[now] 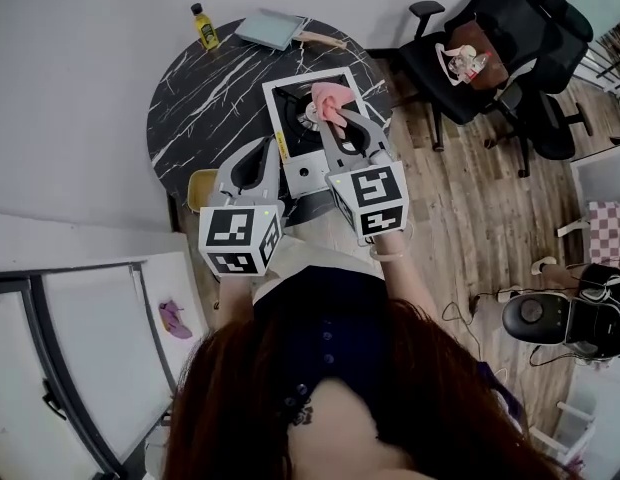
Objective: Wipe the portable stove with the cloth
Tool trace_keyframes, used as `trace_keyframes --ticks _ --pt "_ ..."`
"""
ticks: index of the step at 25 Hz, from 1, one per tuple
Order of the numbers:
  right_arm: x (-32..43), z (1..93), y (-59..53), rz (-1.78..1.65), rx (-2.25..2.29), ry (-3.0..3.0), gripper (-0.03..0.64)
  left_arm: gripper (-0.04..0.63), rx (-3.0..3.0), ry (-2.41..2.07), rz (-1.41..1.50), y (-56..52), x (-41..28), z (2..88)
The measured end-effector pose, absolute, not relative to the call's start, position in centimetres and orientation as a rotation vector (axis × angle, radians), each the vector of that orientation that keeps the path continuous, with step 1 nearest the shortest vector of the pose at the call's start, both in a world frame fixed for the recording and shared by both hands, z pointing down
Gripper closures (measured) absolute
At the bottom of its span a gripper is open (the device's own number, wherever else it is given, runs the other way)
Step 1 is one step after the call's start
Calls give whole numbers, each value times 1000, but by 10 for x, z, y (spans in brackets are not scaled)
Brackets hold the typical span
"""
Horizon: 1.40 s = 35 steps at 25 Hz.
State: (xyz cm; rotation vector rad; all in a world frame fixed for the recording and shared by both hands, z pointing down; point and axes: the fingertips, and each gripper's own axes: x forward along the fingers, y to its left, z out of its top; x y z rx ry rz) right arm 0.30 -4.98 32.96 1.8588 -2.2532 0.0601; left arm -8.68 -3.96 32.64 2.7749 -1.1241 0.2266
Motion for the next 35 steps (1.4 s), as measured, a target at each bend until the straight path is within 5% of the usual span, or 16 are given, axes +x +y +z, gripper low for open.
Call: trace_keyframes --ticks 35 --pt "19 318 22 11 1839 -2289 583 584 2828 -1183 157 1 -60 310"
